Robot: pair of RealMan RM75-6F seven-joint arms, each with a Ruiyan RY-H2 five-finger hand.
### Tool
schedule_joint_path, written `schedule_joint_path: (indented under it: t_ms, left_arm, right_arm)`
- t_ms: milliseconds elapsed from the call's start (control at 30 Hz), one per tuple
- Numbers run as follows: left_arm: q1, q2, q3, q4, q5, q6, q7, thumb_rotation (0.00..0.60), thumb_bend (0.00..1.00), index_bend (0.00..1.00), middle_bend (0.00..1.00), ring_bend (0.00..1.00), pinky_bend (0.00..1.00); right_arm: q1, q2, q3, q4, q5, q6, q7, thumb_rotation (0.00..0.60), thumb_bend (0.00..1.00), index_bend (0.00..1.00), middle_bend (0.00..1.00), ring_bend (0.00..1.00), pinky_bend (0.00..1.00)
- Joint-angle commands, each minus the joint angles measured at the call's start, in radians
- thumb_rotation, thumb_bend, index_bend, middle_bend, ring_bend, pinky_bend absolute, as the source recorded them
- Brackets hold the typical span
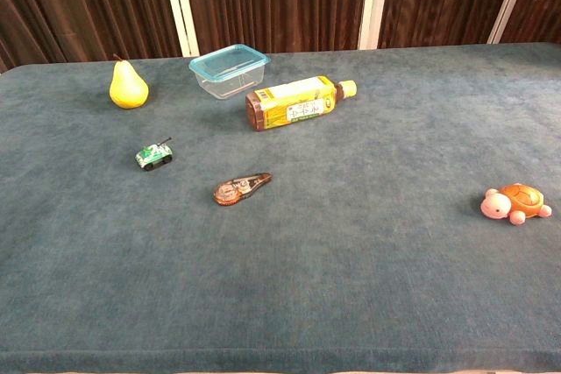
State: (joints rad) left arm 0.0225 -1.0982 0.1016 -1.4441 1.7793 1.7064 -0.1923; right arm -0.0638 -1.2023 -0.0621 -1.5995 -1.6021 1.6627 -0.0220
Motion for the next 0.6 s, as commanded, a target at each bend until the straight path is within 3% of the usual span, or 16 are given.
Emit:
schedule_joint_path:
  t_ms: [33,200,233,300,367,400,467,600]
  left_arm:
    - [0.002,-0.001,-0.002,0.003,-0.003,0.004,-0.005,0.600,0.59,0.17,0.02,0.15,0.35]
    - [0.004,0.000,0.001,0.004,-0.002,0.003,-0.003,0.600,0.59,0.17,0.02,0.15,0.35]
    - [0.004,0.001,0.002,0.004,-0.001,0.004,-0.002,0.600,0.59,0.17,0.02,0.15,0.35]
    - [0.005,0.001,0.002,0.004,-0.001,0.006,-0.005,0.600,0.59,0.17,0.02,0.15,0.35]
    - [0.006,0.000,0.000,0.002,-0.004,0.006,-0.003,0.600,0.59,0.17,0.02,0.15,0.35]
    - [0.005,0.000,0.001,0.001,-0.003,0.005,-0.002,0.600,0.59,0.17,0.02,0.15,0.35]
    - [0.004,0.001,0.001,0.001,-0.001,0.003,-0.002,0.600,0.59,0.17,0.02,0.15,0.35]
    - [0.003,0.003,0.004,0.001,0.000,-0.001,-0.002,0.600,0.59,0.17,0.02,0.15,0.35]
  right_arm:
    - [0.000,0.003,0.003,-0.006,0.005,-0.010,0.001,0.600,0.15,0.00,0.03,0.00,0.08]
    - [0.007,-0.006,0.017,-0.006,-0.006,-0.015,0.007,0.600,0.15,0.00,0.02,0.05,0.11]
    - [0.010,-0.010,0.022,-0.002,-0.012,-0.013,0.009,0.600,0.15,0.01,0.03,0.13,0.16]
    - [0.022,-0.024,0.039,0.013,-0.022,-0.009,0.013,0.600,0.15,0.07,0.09,0.40,0.33]
    - [0.042,-0.037,0.057,0.030,-0.026,-0.023,0.011,0.600,0.15,0.17,0.18,0.73,0.61]
    - [0.053,-0.042,0.063,0.037,-0.027,-0.036,0.012,0.600,0.15,0.22,0.22,0.82,0.70]
    - [0.083,-0.052,0.081,0.054,-0.017,-0.076,0.001,0.600,0.15,0.31,0.28,0.93,0.81]
    - [0.145,-0.077,0.118,0.081,0.024,-0.171,-0.047,0.600,0.15,0.41,0.35,1.00,0.90]
